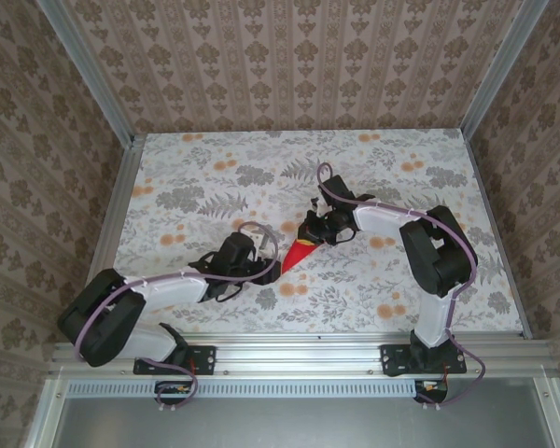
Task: Fold a paper plane with a square sheet of paper (pick it up from the middle)
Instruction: Fold the wing for the fifth time at the center of the table.
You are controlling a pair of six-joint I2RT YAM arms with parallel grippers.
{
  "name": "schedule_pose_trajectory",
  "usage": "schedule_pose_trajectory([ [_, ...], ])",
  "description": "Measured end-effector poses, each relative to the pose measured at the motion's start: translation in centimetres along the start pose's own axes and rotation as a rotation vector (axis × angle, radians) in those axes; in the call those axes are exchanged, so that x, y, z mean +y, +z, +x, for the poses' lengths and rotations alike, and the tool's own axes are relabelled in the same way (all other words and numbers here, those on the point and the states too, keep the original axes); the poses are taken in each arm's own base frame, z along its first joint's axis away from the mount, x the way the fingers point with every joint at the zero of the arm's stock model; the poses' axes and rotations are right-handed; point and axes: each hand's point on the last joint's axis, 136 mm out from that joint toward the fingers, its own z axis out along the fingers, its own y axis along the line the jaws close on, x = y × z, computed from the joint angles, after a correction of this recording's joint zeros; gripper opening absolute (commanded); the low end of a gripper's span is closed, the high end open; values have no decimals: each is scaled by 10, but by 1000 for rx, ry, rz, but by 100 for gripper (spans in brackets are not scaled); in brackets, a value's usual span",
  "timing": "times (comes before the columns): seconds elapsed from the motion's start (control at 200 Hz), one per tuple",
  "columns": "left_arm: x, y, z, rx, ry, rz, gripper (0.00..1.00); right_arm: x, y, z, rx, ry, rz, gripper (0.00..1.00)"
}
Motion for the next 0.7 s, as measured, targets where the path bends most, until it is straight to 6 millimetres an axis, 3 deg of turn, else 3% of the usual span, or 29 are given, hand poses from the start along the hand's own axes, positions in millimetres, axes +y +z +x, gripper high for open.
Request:
schedule_pose_trajectory([
  [0.23, -1, 11, 8, 33, -36, 25, 35, 5, -1, -4, -3, -9, -34, 5],
  [0.7, 2, 27, 7, 50, -32, 12, 29, 2, 4, -6, 18, 4, -59, 5],
])
